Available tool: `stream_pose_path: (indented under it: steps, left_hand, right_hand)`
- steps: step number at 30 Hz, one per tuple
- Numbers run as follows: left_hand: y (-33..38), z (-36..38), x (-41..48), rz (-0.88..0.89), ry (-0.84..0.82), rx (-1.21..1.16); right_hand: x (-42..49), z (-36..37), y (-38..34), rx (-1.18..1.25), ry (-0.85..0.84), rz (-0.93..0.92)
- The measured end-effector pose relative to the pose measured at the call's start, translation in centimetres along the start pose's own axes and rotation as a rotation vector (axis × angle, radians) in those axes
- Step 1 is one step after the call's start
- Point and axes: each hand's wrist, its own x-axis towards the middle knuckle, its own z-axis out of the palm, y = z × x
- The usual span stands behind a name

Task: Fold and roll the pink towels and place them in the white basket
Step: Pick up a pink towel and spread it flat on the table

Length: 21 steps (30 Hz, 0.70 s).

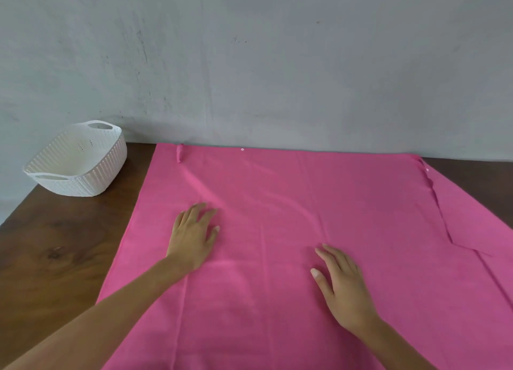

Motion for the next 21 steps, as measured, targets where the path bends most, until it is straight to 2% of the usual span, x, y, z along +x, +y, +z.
stream_pose_path:
  steps: [11,21]
  left_hand:
    - [16.7,4.3,-3.9,0.154,-0.041,-0.059]
    - [32.5,9.5,-5.2,0.365,-0.124,-0.161]
  right_hand:
    - [-8.3,-3.9,9.0,0.086,0.115,0.044]
    - [-15.6,-8.0,20.1,0.09,0.324,0.222]
